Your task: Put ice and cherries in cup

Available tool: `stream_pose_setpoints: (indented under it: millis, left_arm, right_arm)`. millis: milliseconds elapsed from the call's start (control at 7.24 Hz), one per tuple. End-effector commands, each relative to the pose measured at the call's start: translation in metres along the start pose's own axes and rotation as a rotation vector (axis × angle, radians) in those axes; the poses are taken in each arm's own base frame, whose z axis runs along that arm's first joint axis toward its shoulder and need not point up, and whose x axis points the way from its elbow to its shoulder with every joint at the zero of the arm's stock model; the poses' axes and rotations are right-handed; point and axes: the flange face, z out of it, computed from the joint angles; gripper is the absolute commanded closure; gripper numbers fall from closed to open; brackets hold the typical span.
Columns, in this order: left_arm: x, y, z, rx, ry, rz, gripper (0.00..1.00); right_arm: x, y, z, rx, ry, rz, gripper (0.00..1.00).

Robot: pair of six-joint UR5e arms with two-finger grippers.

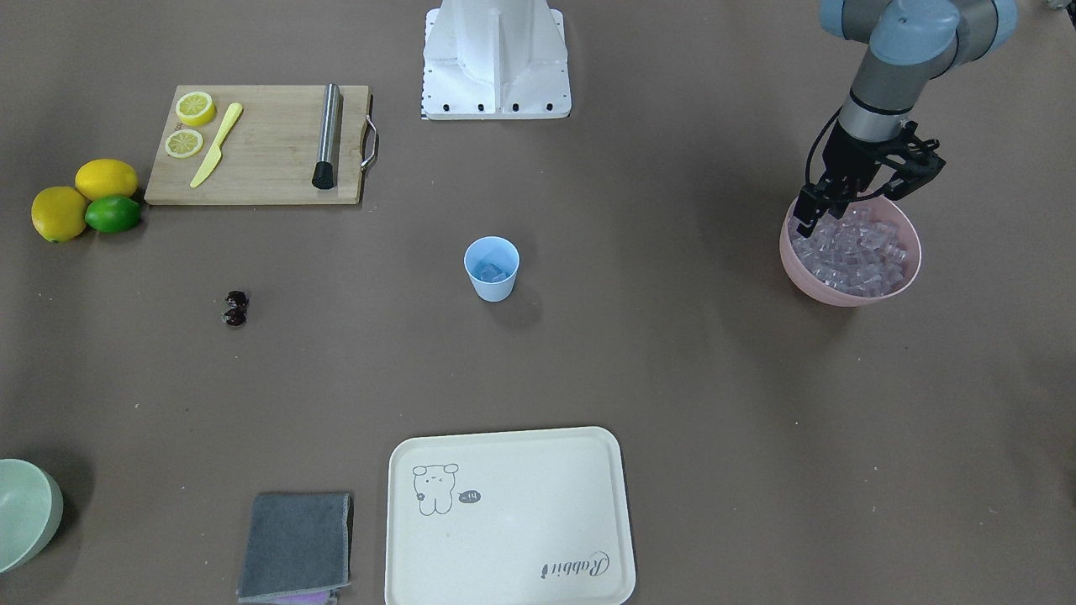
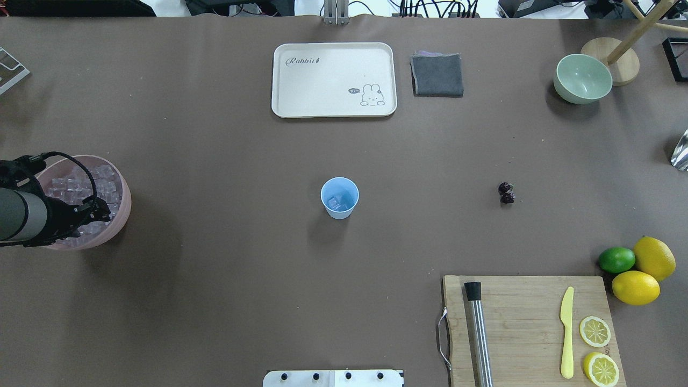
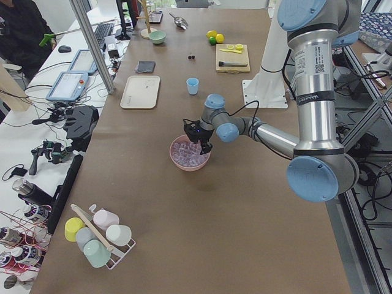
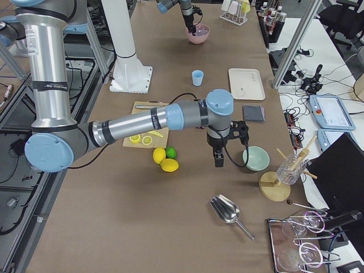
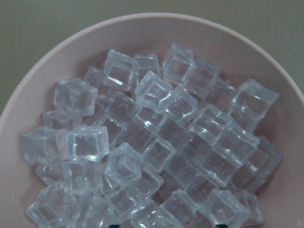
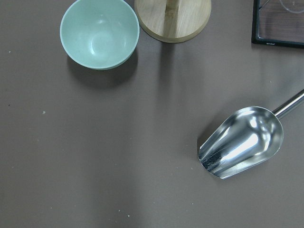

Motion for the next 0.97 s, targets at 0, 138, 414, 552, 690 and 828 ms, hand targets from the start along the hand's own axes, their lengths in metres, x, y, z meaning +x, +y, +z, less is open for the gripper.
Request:
stream_pose_setpoints:
  millis: [0,138,414,552,690,828]
  left_arm:
    - [0.005,0.0125,-0.015,-0.013,-0.026,0.01,0.47]
    - [0.0041,0.0124,-0.0148,-0.013,-0.029,0.011,0.48]
    - [0.003,0.0118,-0.0116,-0.014,-0.035,0.014,0.48]
    - [0.0025,0.0109,-0.01,-0.015,-0.038,0.012,0.48]
    - [0.0028,0.0103,-0.0097,-0.015,-0.038,0.013,0.48]
    - [0.0043,0.0104,-0.0088,-0.017,-0.038,0.011,0.48]
  right_arm:
    - [-0.0008,0.0031,-0.0013,0.002,0.001,-0.003,0.0]
    - [-0.0025,0.0063,-0.0033,0.005,0.001,-0.005,0.0]
    - [-0.003,0.0077,-0.0051,0.009,0.001,-0.006,0.0]
    - [-0.003,0.0083,-0.0052,0.009,0.001,-0.006,0.0]
    - [-0.0036,0.0083,-0.0046,0.008,0.0,-0.007,0.0]
    - [-0.0036,0.0083,-0.0046,0.008,0.0,-0.007,0.0]
